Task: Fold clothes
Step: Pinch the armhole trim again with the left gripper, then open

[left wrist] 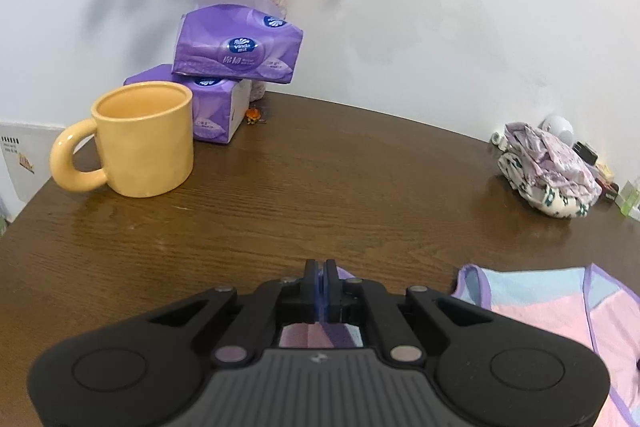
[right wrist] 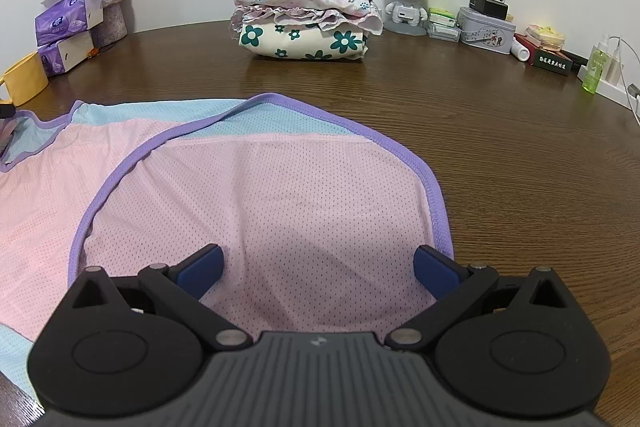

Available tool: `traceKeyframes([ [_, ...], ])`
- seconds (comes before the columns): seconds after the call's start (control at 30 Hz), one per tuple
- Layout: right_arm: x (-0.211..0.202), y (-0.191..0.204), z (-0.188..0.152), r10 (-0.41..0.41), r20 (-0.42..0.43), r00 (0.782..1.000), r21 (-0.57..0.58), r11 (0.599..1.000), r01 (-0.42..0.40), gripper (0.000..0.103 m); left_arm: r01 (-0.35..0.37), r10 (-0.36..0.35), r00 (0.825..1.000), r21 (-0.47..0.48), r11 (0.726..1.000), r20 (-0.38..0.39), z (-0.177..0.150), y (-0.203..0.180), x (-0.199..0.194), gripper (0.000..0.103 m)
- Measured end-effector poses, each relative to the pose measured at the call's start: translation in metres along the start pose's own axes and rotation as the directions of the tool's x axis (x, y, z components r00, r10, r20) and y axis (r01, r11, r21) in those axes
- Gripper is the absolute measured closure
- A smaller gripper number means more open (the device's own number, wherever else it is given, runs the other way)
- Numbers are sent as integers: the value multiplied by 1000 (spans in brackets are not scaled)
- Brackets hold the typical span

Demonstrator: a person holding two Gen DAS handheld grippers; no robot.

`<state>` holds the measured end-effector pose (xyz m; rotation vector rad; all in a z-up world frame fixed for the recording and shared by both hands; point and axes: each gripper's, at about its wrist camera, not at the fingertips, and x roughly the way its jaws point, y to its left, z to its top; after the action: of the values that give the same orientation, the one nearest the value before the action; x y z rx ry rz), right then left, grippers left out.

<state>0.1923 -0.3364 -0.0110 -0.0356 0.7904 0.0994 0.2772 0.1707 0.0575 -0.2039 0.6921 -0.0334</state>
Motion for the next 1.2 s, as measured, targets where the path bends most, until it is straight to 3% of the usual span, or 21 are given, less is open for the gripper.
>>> traceKeyframes([
  [0.13, 0, 0, 0, 0, 0, 1000, 0, 1000, 0, 1, 43, -43, 999, -47, 998, -14, 1, 4, 9, 97],
  [0.2, 0, 0, 0, 0, 2, 1000, 0, 1000, 0, 1, 67, -69, 997, -74, 995, -23, 0, 7, 9, 78],
  [0.27, 0, 0, 0, 0, 3, 1000, 0, 1000, 0, 1, 82, -82, 997, -72, 994, 7, 1, 10, 0, 68],
  [0.43, 0, 0, -1, 0, 7, 1000, 1, 1000, 0, 1, 53, -50, 995, -34, 998, 82, 2, 21, -32, 59],
  [0.5, 0, 0, -1, 0, 8, 1000, 1, 1000, 0, 1, 34, -33, 997, -6, 999, 68, 0, 24, -39, 45],
  [0.7, 0, 0, -1, -2, 8, 1000, 2, 1000, 2, 1, 56, -57, 998, 30, 998, 41, -6, 27, -49, 20],
  [0.83, -1, 0, -1, -2, 8, 1000, 3, 1000, 2, 1, 87, -88, 995, 39, 995, 39, -15, 25, -53, 15],
  [1.07, 0, 0, -1, -7, 9, 1000, 7, 1000, 6, 1, -4, 3, 1000, 35, 999, 25, -25, 21, -53, 13],
  [1.2, 0, 1, -1, -8, 11, 1000, 9, 1000, 8, 1, 0, -1, 1000, 15, 1000, 28, -27, 21, -58, 12],
])
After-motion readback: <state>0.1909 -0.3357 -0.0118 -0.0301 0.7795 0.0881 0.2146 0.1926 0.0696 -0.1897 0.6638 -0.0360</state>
